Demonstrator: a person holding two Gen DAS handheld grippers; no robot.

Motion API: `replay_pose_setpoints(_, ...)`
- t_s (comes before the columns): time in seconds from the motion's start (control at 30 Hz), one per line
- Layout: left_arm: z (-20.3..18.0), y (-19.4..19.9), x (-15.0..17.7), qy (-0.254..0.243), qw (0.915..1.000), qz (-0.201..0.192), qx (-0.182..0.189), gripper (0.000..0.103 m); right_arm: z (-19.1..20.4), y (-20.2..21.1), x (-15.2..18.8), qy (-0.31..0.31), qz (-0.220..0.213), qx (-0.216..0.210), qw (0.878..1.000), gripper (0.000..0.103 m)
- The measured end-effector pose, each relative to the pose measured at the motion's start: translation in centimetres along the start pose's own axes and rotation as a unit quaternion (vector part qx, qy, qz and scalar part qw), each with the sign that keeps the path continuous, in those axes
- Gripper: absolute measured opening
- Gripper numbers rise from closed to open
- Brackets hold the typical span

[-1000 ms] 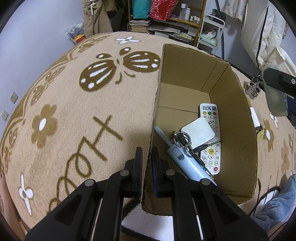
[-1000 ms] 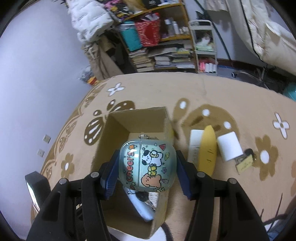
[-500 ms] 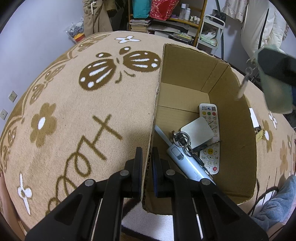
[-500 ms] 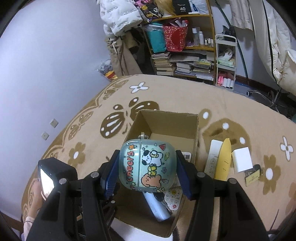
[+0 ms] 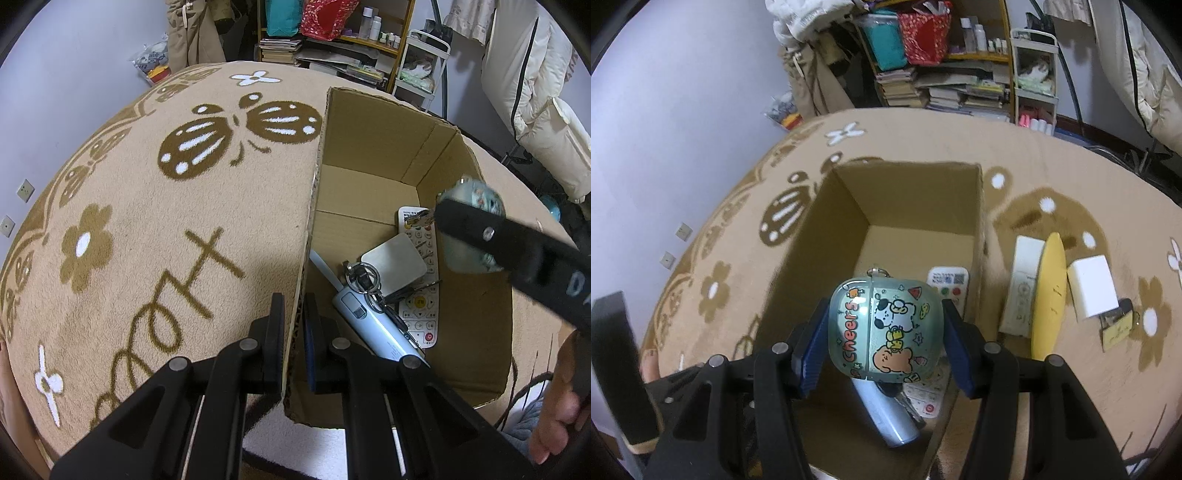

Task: Organize rigid objects
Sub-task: 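Lower the green tin into the box and open the right tool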

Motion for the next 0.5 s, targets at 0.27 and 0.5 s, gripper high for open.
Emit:
replay_pose_setpoints(0.27, 0.1, 0.0, 0.0, 0.0, 1.0, 0.0, 0.0, 0.01, 0.3, -0.1, 0.1, 0.017, -0.003, 0.015, 1.0, 0.061)
replay_pose_setpoints(0.5, 0.1, 0.0, 0.0, 0.0, 1.0, 0.0, -0.001, 0.01, 0.2, 1.4, -0.7, 0.023, -0.024, 0.013, 0.999, 0.062)
Point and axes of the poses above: each gripper's, at about its wrist camera, not at the fingertips, and y roughly against the way its jaws point, z to its left, x to its underside, the point moved 4 cm from there along -y, roughly the way its jaws point, and after that the axes turned 2 degrees about x, right-handed, at the moved point
